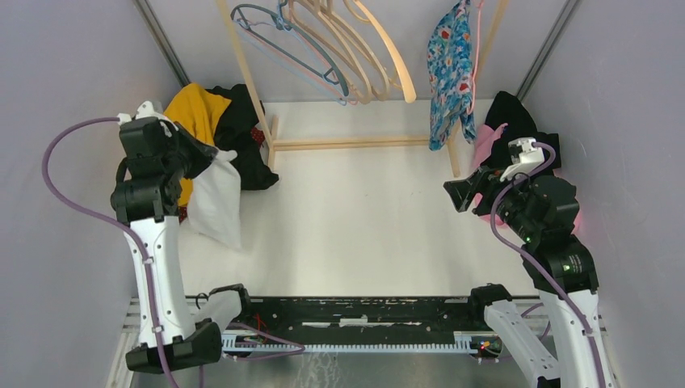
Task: Place the skirt on the hanger
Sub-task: Pick up the skirt from the bin, then flatten out the skirt at the center of the board.
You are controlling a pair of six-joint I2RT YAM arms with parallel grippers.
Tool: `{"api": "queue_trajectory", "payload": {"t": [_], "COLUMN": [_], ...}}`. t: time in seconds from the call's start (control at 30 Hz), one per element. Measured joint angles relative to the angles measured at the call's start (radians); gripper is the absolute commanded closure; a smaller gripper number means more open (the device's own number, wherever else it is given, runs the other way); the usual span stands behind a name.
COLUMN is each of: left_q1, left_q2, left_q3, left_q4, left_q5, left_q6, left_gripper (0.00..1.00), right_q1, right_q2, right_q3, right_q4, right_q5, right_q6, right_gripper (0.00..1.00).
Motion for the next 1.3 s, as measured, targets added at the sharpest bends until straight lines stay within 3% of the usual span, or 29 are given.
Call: {"api": "queue_trajectory", "payload": {"t": [0.17, 0.27, 0.57, 0.8, 0.97, 1.3], "left_q1": [-0.06, -0.152, -0.654, -1.044, -1.131, -1.139], "left_q2": [-0.103, -0.137, -0.164, 0.0, 0.15, 0.169], "left_q3": [-0.149, -0.26, -0.363, -0.348, -0.298, -0.125], "left_q4": [0.029, 0.051, 0.142, 0.238, 0.28, 0.304], "left_q5": [0.156, 0.233, 0.189, 0.017, -0.033, -0.036], "left_q6": [-0.035, -0.08, -0.23, -0.285, -0.289, -0.288], "left_gripper": [0.97, 0.97, 0.97, 0.97, 0.97, 0.97], "right_q1": [0.0, 0.0, 0.0, 0.0, 0.003, 0.113], "right_q2": [0.001, 0.004, 0.021, 0.032, 0.07, 0.221], "right_q3": [0.013, 0.016, 0.005, -0.059, -0.187, -0.348], "right_q4": [-0.025, -0.032, -0.029, -0.009, 0.07, 0.22], "right_q5": [-0.015, -0.027, -0.071, -0.203, -0.356, -0.439], "right_q6": [-0.001, -0.004, -0.003, -0.008, 0.018, 0.075], "right_gripper": [0.26, 0.26, 0.27, 0.44, 0.49, 0.45]}}
